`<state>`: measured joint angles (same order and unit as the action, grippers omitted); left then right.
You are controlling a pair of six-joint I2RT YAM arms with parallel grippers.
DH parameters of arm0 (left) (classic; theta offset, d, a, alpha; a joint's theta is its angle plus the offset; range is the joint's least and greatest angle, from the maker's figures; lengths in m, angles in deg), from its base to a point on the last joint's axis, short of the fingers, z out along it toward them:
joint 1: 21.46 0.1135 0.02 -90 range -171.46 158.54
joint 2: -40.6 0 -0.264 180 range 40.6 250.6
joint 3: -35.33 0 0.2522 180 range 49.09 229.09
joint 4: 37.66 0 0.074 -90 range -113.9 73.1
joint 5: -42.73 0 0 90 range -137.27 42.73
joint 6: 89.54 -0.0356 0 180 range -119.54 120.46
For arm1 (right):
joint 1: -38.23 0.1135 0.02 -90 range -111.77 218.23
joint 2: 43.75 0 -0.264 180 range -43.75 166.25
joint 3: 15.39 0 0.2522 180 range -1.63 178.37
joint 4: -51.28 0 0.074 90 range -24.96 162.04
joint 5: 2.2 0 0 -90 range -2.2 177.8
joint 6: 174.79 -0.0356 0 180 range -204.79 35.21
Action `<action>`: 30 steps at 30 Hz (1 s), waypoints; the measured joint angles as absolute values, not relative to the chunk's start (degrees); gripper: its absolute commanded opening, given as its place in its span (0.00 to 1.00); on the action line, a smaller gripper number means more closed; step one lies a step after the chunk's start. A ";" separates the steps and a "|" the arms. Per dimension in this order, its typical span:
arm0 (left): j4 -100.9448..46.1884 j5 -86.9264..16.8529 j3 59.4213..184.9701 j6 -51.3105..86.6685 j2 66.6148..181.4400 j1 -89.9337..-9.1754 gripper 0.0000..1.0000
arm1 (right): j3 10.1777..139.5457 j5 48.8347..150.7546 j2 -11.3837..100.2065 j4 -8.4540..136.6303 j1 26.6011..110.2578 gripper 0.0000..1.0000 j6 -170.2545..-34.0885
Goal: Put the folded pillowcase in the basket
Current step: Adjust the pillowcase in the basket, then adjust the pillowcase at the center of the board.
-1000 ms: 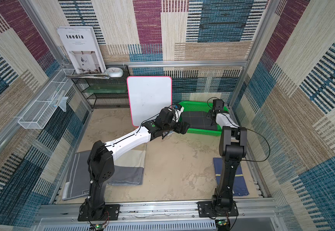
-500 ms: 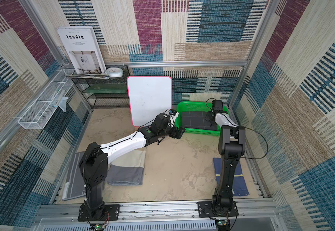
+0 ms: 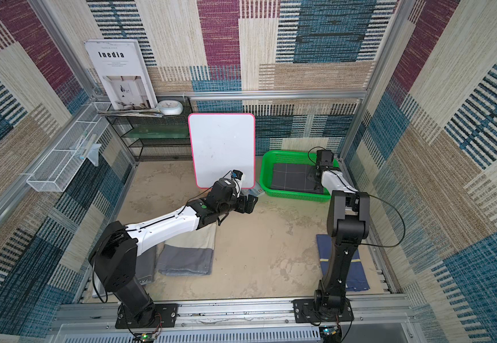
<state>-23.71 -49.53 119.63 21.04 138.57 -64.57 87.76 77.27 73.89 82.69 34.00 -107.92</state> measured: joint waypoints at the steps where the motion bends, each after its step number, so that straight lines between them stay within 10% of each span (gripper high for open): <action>1: -23.62 -50.31 118.91 21.04 137.83 -64.57 0.92 | 87.60 77.10 73.91 82.89 34.00 0.13 -108.25; 9: -21.52 -55.45 114.02 22.35 130.79 -63.54 0.96 | 87.65 77.60 72.03 84.87 34.28 0.66 -109.43; 30: -6.25 -70.69 94.06 34.96 102.49 -56.04 0.97 | 48.50 81.56 31.73 75.39 64.49 0.75 -110.90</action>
